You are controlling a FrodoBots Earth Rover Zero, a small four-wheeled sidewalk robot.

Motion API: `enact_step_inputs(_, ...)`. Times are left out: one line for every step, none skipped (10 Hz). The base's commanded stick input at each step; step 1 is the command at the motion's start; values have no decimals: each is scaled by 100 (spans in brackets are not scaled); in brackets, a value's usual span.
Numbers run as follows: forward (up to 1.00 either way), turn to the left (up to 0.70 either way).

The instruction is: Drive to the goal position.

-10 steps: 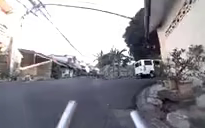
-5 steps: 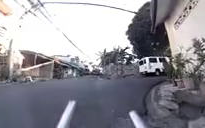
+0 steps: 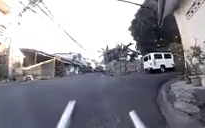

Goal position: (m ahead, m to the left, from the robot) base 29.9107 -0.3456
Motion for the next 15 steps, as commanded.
enact_step_inputs(85,0)
enact_step_inputs(85,0)
enact_step_inputs(85,0)
enact_step_inputs(85,0)
enact_step_inputs(85,0)
enact_step_inputs(85,0)
enact_step_inputs(85,0)
enact_step_inputs(85,0)
enact_step_inputs(85,0)
enact_step_inputs(85,0)
enact_step_inputs(85,0)
enact_step_inputs(85,0)
enact_step_inputs(85,0)
enact_step_inputs(85,0)
enact_step_inputs(85,0)
